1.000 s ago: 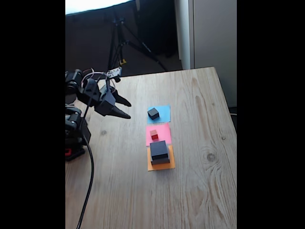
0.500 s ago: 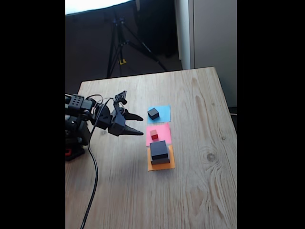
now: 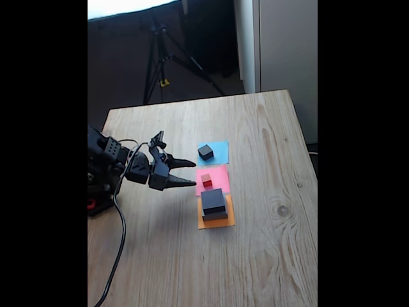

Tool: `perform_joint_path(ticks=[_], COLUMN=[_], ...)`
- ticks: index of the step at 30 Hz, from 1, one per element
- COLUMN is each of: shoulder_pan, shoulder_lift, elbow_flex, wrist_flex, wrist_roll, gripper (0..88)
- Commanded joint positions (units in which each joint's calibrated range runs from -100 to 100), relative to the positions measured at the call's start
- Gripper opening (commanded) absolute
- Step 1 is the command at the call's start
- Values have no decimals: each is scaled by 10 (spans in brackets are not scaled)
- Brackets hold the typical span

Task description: Tower of hanoi

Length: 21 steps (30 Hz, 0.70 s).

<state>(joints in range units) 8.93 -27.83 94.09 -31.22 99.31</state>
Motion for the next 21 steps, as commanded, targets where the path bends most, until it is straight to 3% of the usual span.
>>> perform_joint_path(ticks=[1, 12, 21], shoulder_pan=[-9, -23, -30], shoulder_lift=[53, 221, 318], elbow_flex=[-7, -63, -109], wrist_flex=[-69, -180, -248], wrist_roll=[4, -28, -6], gripper=[279, 277, 277])
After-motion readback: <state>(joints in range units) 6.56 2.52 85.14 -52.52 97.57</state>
